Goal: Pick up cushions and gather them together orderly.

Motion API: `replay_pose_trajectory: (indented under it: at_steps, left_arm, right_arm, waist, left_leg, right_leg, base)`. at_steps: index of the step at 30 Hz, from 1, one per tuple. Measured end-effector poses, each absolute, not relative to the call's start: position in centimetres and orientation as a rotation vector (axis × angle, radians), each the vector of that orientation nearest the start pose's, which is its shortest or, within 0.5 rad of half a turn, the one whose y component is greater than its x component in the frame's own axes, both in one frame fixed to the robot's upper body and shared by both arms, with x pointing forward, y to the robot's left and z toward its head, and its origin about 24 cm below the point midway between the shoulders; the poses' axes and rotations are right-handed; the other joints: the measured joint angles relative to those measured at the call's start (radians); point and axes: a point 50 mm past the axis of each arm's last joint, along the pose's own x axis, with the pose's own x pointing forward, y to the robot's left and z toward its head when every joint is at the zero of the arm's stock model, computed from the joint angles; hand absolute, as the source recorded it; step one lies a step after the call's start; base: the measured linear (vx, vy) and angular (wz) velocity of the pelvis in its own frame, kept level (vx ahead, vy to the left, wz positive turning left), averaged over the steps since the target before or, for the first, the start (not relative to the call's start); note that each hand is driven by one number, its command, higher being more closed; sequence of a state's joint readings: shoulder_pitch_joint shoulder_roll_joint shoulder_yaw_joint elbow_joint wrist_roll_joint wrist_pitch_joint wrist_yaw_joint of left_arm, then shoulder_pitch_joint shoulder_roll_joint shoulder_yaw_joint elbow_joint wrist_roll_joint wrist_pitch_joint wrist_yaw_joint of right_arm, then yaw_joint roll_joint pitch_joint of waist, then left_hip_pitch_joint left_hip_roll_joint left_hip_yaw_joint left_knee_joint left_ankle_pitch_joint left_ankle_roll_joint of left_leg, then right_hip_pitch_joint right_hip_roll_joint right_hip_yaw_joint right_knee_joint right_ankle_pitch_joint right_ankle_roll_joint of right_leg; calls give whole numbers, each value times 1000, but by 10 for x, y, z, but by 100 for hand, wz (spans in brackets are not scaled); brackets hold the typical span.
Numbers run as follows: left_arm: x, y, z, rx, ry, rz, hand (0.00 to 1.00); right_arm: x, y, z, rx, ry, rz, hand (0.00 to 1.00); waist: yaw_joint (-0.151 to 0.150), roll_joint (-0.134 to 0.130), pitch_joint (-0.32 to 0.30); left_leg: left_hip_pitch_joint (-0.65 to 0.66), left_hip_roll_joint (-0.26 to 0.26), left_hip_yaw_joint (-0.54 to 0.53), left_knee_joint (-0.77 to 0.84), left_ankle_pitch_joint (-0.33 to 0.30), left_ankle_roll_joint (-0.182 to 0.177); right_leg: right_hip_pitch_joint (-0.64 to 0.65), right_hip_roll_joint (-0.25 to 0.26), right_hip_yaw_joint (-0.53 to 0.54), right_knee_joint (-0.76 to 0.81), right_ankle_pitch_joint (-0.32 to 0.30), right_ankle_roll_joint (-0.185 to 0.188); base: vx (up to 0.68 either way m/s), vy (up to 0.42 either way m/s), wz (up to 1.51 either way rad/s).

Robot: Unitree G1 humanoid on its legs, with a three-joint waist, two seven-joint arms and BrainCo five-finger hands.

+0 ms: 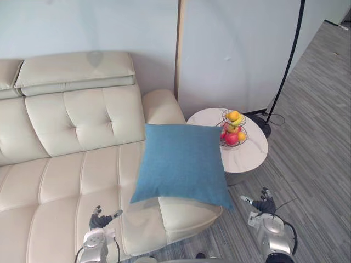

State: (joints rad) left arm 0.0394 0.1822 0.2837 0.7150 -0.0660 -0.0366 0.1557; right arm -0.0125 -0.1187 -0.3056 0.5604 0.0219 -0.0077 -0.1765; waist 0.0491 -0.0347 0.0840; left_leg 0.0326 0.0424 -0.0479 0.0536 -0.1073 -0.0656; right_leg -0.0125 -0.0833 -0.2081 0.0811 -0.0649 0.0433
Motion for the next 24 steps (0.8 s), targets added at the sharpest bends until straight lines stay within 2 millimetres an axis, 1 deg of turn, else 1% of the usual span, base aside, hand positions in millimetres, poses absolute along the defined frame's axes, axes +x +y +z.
replay_pose_trajectory:
  at_steps: [2, 4, 5, 6, 7, 8, 9, 11, 12, 14, 15, 17, 18, 19, 20, 21, 22, 24]
  left_arm:
    - [172, 270, -93, 65, 656, 514, 0]
    - [194, 261, -81, 63, 587, 473, 0]
    - [199, 259, -79, 62, 575, 462, 0]
    - [214, 252, -70, 62, 529, 431, 0]
    - [221, 249, -66, 61, 506, 418, 0]
    - [236, 242, -55, 60, 455, 386, 0]
    - [243, 238, -50, 56, 430, 373, 0]
    - [274, 224, -25, 57, 327, 331, 0]
    - [280, 221, -20, 56, 309, 321, 0]
    - [306, 206, 5, 58, 222, 276, 0]
    - [310, 203, 9, 59, 209, 267, 0]
    - [330, 190, 34, 48, 130, 239, 0]
    - [333, 188, 38, 47, 118, 233, 0]
    - [340, 182, 49, 42, 85, 218, 0]
    - [344, 179, 53, 40, 74, 208, 100]
    - [350, 170, 60, 43, 58, 187, 100]
    - [352, 168, 63, 44, 52, 180, 100]
    - [362, 157, 76, 55, 24, 155, 100]
  right_arm:
    - [211, -252, -64, -55, 501, -486, 0]
    - [225, -243, -57, -40, 467, -451, 0]
    - [228, -241, -55, -40, 459, -443, 0]
    - [243, -233, -47, -37, 421, -414, 0]
    - [249, -231, -42, -33, 404, -407, 0]
    - [260, -226, -34, -24, 372, -395, 0]
    - [265, -224, -30, -20, 355, -386, 0]
    - [293, -210, -6, -6, 269, -343, 0]
    - [298, -207, -1, -6, 251, -333, 0]
    - [319, -197, 23, 14, 173, -309, 0]
    - [321, -196, 26, 20, 164, -312, 0]
    - [332, -192, 41, 42, 119, -321, 0]
    - [333, -190, 43, 44, 113, -317, 0]
    - [339, -185, 52, 48, 89, -312, 100]
    - [341, -183, 56, 55, 78, -308, 100]
    - [346, -179, 64, 54, 55, -301, 100]
    - [348, -177, 67, 53, 45, -297, 100]
    - [356, -169, 84, 50, -5, -284, 100]
  waist:
    - [1, 1, 1]
    - [1, 3, 13]
    - [1, 4, 14]
    - [5, 8, 31]
    - [6, 9, 46]
    - [8, 13, 59]
    - [10, 13, 67]
    - [16, 13, 108]
    - [17, 13, 115]
    - [18, 13, 158]
    - [19, 13, 162]
    - [20, 13, 191]
    - [20, 13, 194]
    - [19, 14, 211]
    - [17, 14, 215]
    - [17, 14, 221]
    - [16, 15, 227]
    - [14, 17, 247]
  left_leg:
    - [-29, -3, -8, 3, 7, 0]
    - [-68, -6, -25, 17, 12, 0]
    - [-78, -7, -26, 23, 12, 0]
    - [-105, -8, -31, 40, 12, 0]
    - [-108, -8, -31, 45, 12, 0]
    - [-141, -8, -33, 69, 12, 0]
    - [-157, -8, -34, 75, 12, 0]
    - [-231, -7, -33, 120, 12, -1]
    - [-248, -7, -33, 130, 12, -1]
    - [-307, -7, -31, 176, 11, -3]
    - [-316, -7, -31, 183, 9, -6]
    - [-375, -10, -31, 222, 4, -12]
    - [-387, -10, -31, 230, 4, -13]
    - [-415, -6, -29, 246, 2, -15]
    - [-431, -4, -27, 250, 0, -18]
    - [-457, 0, -21, 254, 1, -20]
    - [-463, 2, -19, 257, 1, -21]
    - [-497, 17, -6, 264, 1, -22]
  right_leg:
    - [-18, -2, -5, 0, 4, 0]
    - [-48, -4, -19, 1, 12, -2]
    - [-55, -5, -21, 3, 12, -3]
    - [-76, -6, -21, 14, 13, -4]
    - [-81, -7, -18, 24, 13, -4]
    - [-111, -8, -12, 46, 11, -7]
    - [-128, -9, -7, 60, 7, -12]
    - [-209, -12, 3, 121, 1, -21]
    - [-228, -13, 4, 133, -1, -23]
    - [-294, -24, 6, 199, -15, -33]
    - [-305, -26, 6, 210, -19, -32]
    - [-363, -36, 8, 256, -37, -37]
    - [-375, -36, 8, 264, -38, -37]
    - [-402, -36, 11, 280, -38, -39]
    - [-419, -36, 11, 289, -39, -40]
    - [-450, -35, 14, 301, -38, -41]
    - [-455, -35, 15, 302, -37, -43]
    - [-485, -23, 17, 298, -28, -53]
  base:
    - [4, 3, 9]
    - [15, -2, 18]
    - [-6, -2, 16]
    - [-7, -1, 8]
    - [-43, 3, 14]
    - [-57, 5, 10]
    - [-78, 0, 9]
    - [-105, -21, 1]
    - [-131, -30, 1]
    - [-129, -33, 2]
    - [-175, -42, 7]
    - [-151, -26, 6]
    - [-127, -6, 0]
    - [-163, -10, -3]
    - [-183, -19, -5]
    - [-136, -24, -3]
    - [-106, -28, -7]
    - [-72, -30, -11]
